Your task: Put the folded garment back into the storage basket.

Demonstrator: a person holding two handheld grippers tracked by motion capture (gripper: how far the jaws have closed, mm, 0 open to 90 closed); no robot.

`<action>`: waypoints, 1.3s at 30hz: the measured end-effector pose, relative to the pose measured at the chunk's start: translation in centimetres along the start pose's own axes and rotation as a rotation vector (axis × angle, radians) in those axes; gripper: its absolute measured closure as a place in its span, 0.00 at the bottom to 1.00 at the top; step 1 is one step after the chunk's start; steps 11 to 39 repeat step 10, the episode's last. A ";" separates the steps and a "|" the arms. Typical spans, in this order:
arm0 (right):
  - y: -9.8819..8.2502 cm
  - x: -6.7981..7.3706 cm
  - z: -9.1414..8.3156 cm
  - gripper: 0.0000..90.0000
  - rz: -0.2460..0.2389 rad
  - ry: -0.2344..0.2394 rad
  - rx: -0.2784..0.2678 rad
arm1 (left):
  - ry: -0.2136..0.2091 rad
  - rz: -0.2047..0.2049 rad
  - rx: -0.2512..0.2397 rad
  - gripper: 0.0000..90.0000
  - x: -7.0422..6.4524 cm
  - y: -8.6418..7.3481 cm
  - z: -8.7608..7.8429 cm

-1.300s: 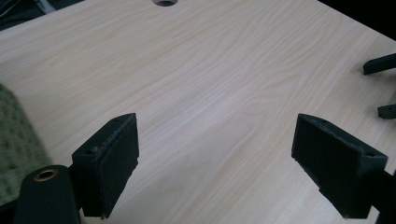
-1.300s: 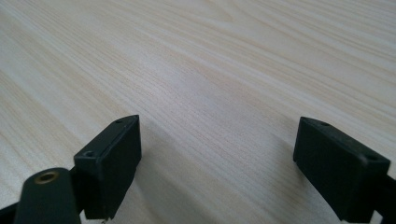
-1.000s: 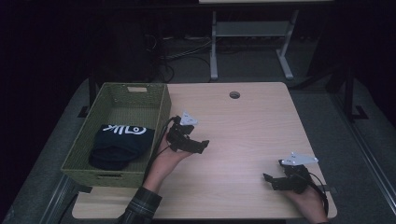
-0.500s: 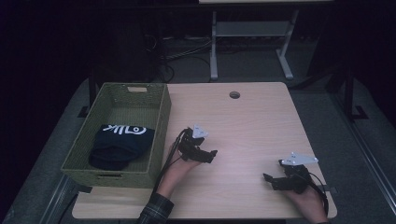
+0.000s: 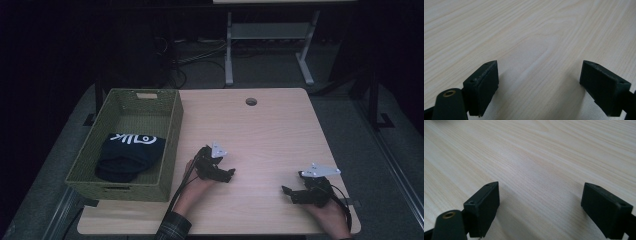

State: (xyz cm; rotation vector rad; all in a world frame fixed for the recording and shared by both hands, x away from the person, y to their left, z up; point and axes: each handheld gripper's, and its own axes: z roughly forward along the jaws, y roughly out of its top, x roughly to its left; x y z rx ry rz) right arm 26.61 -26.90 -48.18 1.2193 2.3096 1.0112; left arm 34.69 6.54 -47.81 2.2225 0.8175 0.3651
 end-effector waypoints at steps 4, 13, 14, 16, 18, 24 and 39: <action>0.0 0.0 0.0 0.17 -0.001 0.000 0.002 | -0.004 -0.002 0.000 0.17 0.0 0.0 0.0; 0.0 0.0 0.0 0.15 0.002 -0.005 0.004 | -0.002 -0.007 -0.001 0.17 0.0 0.0 0.0; 0.0 0.0 0.0 0.15 0.002 -0.005 0.004 | -0.002 -0.007 -0.001 0.17 0.0 0.0 0.0; 0.0 0.0 0.0 0.15 0.002 -0.005 0.004 | -0.002 -0.007 -0.001 0.17 0.0 0.0 0.0; 0.0 0.0 0.0 0.15 0.002 -0.005 0.004 | -0.002 -0.007 -0.001 0.17 0.0 0.0 0.0; 0.0 0.0 0.0 0.15 0.002 -0.005 0.004 | -0.002 -0.007 -0.001 0.17 0.0 0.0 0.0; 0.0 0.0 0.0 0.15 0.002 -0.005 0.004 | -0.002 -0.007 -0.001 0.17 0.0 0.0 0.0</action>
